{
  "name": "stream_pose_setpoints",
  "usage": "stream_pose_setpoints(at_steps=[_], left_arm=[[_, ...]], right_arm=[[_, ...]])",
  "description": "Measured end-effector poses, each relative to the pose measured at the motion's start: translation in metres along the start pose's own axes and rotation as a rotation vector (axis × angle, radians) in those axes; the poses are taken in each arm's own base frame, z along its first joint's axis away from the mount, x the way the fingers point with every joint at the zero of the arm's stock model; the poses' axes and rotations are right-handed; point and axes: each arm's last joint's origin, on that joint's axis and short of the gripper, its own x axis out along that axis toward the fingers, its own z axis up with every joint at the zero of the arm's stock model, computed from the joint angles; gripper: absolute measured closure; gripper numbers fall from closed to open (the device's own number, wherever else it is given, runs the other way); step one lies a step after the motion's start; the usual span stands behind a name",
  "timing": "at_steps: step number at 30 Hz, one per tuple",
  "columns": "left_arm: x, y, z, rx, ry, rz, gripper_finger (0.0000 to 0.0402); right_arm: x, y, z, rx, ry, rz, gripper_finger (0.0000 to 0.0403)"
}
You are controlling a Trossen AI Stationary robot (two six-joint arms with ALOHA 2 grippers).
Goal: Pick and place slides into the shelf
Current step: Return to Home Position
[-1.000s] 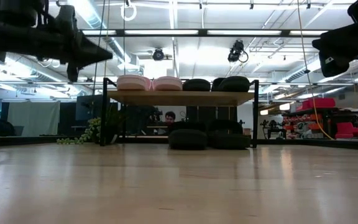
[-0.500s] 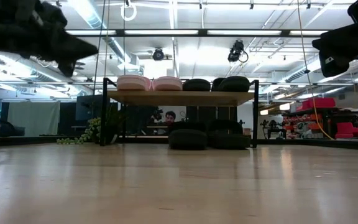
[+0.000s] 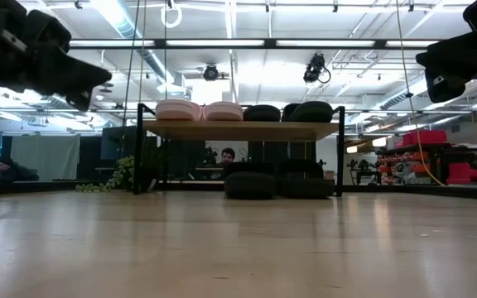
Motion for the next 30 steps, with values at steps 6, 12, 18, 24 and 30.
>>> stream_pose_setpoints(at_steps=[6, 12, 18, 24, 30], left_arm=[[-0.0046, -0.0002, 0.0008, 0.007, -0.017, 0.003, 0.0361], [-0.0061, -0.0006, 0.0032, 0.015, -0.047, -0.002, 0.0370], [-0.0062, -0.0011, 0.0064, -0.017, -0.082, -0.011, 0.0378], [-0.0062, -0.0011, 0.0066, -0.018, -0.085, -0.011, 0.0373], [-0.0063, -0.0011, 0.0068, -0.018, -0.088, -0.011, 0.0364]], right_arm=[[0.0000, 0.0000, -0.0001, -0.001, 0.001, 0.000, 0.0311], [0.0000, 0.0000, -0.0001, -0.001, 0.001, 0.000, 0.0311], [0.0000, 0.0000, -0.0002, -0.001, 0.002, -0.001, 0.0311], [0.0000, 0.0000, -0.0003, -0.001, 0.003, -0.001, 0.0311], [0.0000, -0.0001, -0.0003, -0.029, 0.003, -0.001, 0.0311]])
